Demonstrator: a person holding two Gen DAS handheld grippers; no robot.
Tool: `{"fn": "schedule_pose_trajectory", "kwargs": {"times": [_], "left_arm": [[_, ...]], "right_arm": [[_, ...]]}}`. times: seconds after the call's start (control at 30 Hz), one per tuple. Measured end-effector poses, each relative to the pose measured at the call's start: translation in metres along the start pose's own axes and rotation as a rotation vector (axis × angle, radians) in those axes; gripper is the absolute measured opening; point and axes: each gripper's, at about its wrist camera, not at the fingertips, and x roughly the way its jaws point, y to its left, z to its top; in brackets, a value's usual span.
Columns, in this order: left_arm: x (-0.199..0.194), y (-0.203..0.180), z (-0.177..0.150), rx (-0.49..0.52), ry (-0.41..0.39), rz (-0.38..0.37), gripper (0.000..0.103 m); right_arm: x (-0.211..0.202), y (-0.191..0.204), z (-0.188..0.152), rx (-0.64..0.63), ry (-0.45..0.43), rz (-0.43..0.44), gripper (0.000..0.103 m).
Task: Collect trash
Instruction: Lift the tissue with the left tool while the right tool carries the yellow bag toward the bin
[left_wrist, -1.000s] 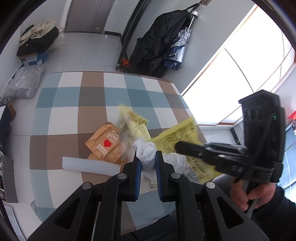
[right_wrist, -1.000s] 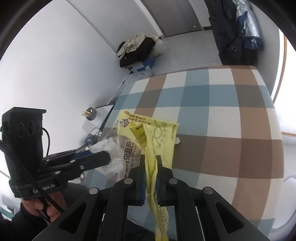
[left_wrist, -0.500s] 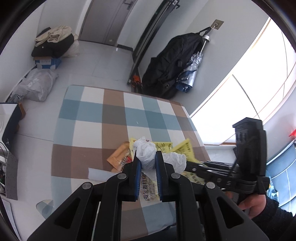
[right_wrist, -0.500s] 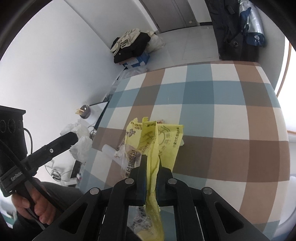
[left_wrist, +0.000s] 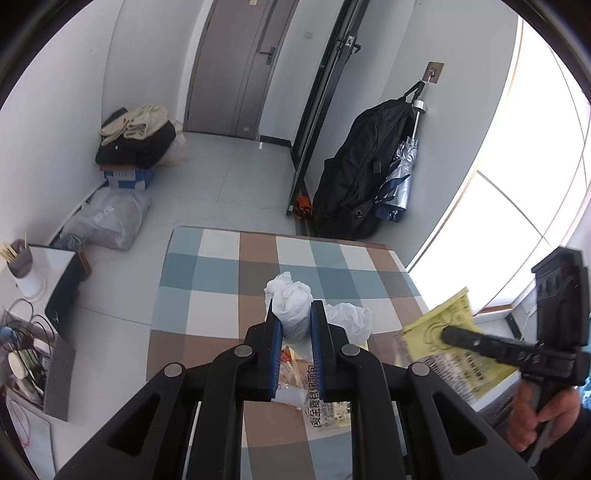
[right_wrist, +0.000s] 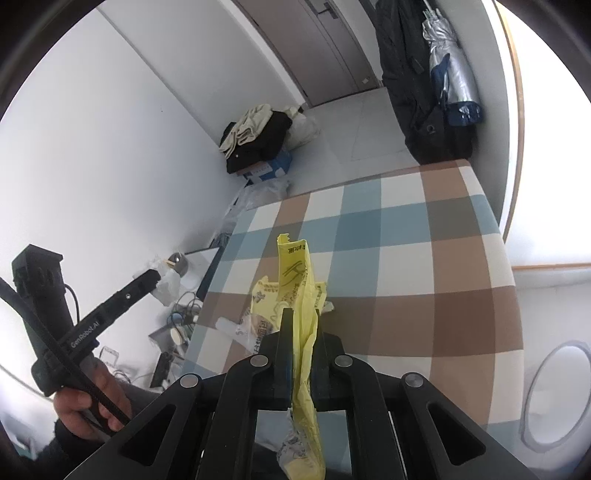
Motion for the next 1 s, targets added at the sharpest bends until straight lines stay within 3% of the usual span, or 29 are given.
{"fn": "schedule_pose_trajectory", "kwargs": {"times": [0.27,0.63,1.0], "left_arm": [[-0.009,-0.033,0.009,0.073,-0.03,0.0,0.01],[-0.021,-0.117,0.03,0.189,-0.088,-0.099,0.01],[0.005,-0.224,0.03,0.296,-0.029,-0.276,0.01]], "right_arm": [[-0.05,0.002,0.011,-0.024,-0.098,-0.002,0.005],[-0.141,-0.024,0.016,0.009,-0.26,-0.026,0.005],[-0.24,-0.092,0.002,0.084,-0.396,-0.204,0.005]]}}
